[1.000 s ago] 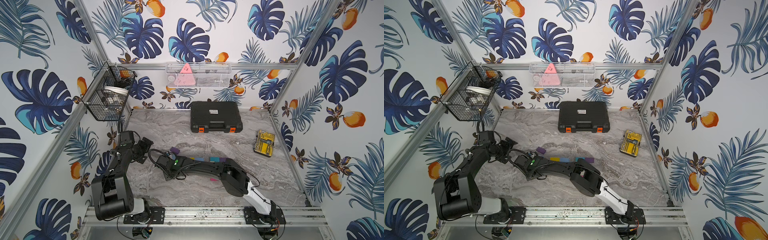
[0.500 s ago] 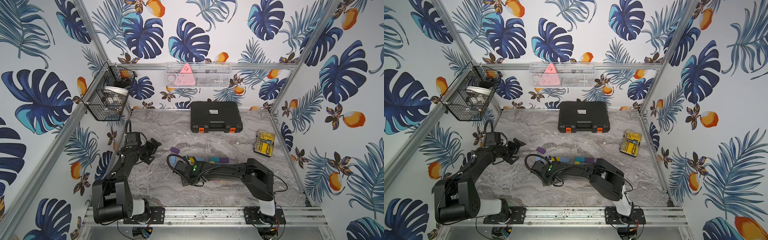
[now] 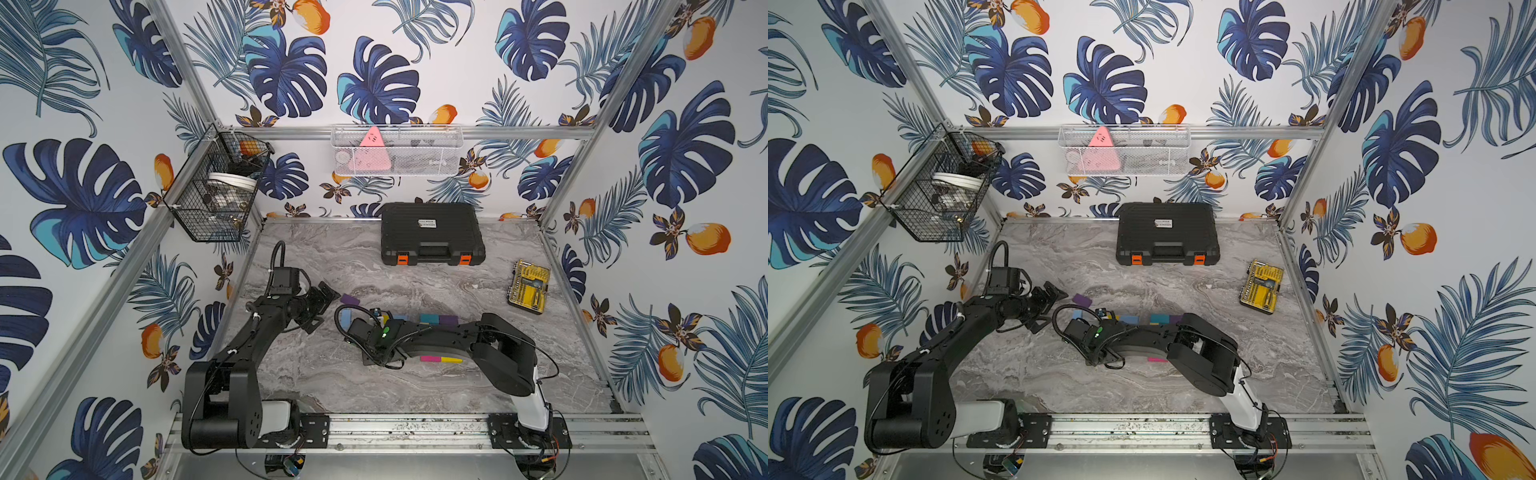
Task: Assemble the letter c with building blocks
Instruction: Assemble the building block at the center of the board.
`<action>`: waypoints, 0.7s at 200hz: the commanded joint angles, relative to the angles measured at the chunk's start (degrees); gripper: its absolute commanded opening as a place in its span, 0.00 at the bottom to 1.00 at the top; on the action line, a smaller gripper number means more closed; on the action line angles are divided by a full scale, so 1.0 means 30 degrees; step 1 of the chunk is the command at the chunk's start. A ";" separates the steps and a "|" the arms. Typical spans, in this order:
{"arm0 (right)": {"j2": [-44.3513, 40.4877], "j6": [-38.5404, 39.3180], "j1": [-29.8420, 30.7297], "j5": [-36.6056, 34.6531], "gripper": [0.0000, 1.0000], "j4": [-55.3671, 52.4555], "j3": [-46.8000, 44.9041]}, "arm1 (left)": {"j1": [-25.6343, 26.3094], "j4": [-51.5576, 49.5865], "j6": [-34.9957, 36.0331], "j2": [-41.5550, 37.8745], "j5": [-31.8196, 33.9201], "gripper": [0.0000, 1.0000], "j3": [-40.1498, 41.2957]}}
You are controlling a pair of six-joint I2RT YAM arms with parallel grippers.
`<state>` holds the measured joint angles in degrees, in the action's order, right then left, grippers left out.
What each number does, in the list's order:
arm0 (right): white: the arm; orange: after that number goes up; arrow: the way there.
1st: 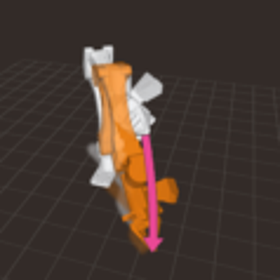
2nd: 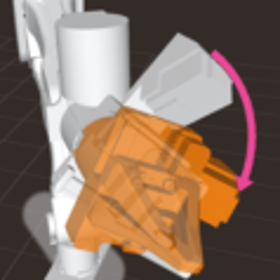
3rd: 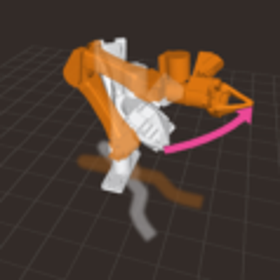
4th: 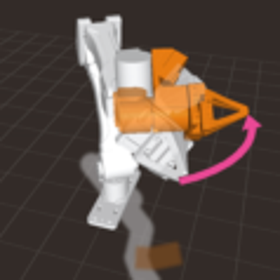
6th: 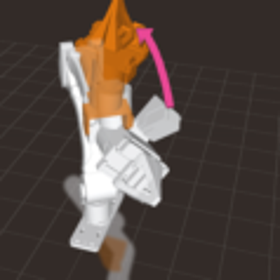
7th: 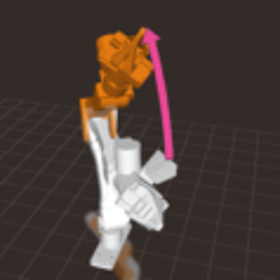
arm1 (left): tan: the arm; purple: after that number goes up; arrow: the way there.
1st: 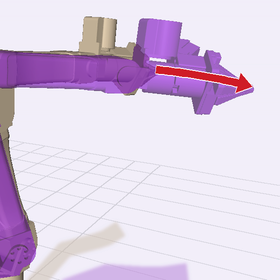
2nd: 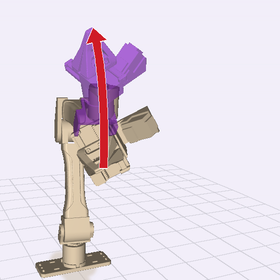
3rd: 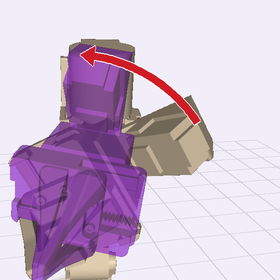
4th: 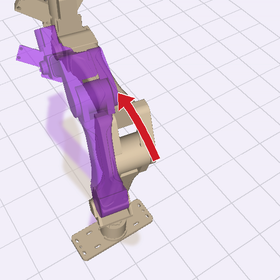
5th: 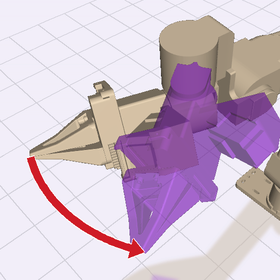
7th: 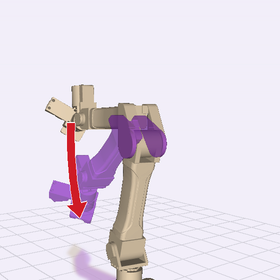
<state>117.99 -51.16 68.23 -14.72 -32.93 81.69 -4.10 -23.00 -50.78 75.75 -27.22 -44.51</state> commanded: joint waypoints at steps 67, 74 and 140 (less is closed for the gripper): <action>-0.4517 0.5157 -0.0535 0.1557 0.70 0.0613 -0.3600 | 0.1469 -0.1427 0.1719 -0.0245 0.0174 0.99 -0.0265; -0.4650 0.5547 -0.0535 0.1544 0.70 0.0386 -0.3755 | 0.1537 -0.1491 0.1821 -0.0202 0.0139 0.99 -0.0332; -0.4843 0.6602 -0.0491 0.2532 0.55 0.0654 -0.5154 | 0.2113 -0.1996 0.2163 -0.0007 0.0109 0.99 -0.0661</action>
<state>103.33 -32.69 66.61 -8.38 -30.81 66.81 1.80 -27.73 -45.69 75.61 -26.81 -45.87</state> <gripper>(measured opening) 0.575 0.991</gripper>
